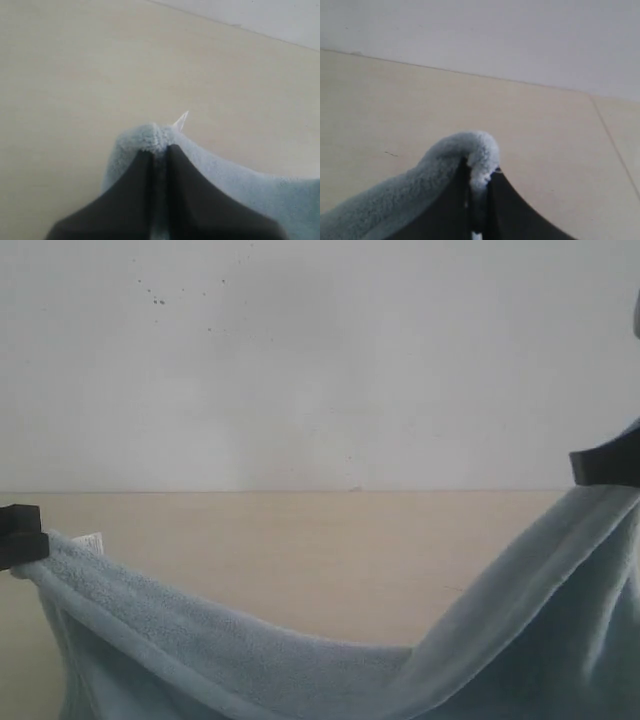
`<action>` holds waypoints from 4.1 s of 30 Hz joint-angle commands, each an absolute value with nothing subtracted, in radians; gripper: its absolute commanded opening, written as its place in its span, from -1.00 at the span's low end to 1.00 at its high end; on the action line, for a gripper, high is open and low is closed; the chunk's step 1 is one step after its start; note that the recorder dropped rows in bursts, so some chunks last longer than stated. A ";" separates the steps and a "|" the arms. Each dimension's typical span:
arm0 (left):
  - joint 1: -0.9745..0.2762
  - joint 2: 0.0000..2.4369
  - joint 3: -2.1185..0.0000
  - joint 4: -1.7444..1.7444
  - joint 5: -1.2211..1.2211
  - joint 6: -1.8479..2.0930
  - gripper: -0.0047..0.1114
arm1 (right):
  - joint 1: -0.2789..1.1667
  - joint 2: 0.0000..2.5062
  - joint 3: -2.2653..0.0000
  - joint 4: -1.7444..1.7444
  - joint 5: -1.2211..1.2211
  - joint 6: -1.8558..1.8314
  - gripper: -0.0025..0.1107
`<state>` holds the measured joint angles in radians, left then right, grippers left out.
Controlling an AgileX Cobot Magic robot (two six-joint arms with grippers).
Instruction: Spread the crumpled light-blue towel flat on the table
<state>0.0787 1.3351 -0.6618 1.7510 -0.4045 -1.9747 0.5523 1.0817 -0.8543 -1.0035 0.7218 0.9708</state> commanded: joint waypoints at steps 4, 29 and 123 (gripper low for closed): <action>0.082 1.413 -0.729 1.744 -0.388 -1.964 -0.85 | 0.362 1.293 -0.915 -0.923 0.488 0.952 -0.96; 0.200 1.260 -0.785 1.744 -0.270 -1.946 -0.85 | 0.201 1.429 -1.238 -0.789 0.595 0.605 -0.96; 0.247 1.607 -0.801 1.706 -0.694 -1.909 -0.68 | 0.159 1.999 -1.177 -0.256 0.390 0.000 -0.96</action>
<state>0.2430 1.6133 -0.8069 1.7218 -0.6839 -1.9263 0.1646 1.9811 -1.1759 -0.2545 0.4297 0.0084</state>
